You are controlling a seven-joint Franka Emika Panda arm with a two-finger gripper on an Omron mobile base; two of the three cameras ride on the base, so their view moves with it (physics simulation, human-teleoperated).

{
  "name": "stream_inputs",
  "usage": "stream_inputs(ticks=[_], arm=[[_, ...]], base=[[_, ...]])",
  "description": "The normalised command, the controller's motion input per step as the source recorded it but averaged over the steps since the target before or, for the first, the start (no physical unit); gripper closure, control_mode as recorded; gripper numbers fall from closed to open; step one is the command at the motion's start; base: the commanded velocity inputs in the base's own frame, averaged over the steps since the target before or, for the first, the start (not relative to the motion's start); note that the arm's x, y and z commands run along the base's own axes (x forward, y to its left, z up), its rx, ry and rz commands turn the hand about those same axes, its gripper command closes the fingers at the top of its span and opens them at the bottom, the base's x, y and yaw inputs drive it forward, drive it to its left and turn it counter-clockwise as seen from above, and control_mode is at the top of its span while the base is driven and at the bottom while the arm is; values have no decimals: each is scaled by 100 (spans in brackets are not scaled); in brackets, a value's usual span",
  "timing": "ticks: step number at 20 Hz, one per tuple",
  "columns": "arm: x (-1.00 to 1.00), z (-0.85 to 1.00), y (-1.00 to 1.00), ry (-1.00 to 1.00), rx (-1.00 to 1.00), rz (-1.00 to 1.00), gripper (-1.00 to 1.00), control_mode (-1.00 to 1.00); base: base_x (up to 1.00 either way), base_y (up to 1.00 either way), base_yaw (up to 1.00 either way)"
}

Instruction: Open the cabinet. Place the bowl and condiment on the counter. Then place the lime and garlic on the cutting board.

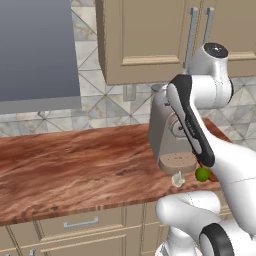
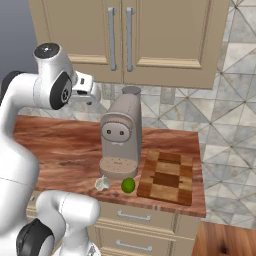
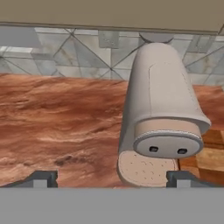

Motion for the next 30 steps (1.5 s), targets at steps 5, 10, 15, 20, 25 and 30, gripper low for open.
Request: stream_inputs(ticks=[5,10,15,20,25,30], arm=[[0,32,-11,-9,3,-1,-100,-100],[0,40,-6,-1,0,-1,-100,-100],[0,23,-21,-2,0,0,-100,-100],[0,2,-35,-9,0,0,-100,-100],[0,15,-12,-14,1,0,-100,-100],[0,29,-1,-5,1,0,-100,-100]], base=[[0,0,0],[0,0,0],[0,0,0],[0,0,0],[0,0,0],[0,0,0]])
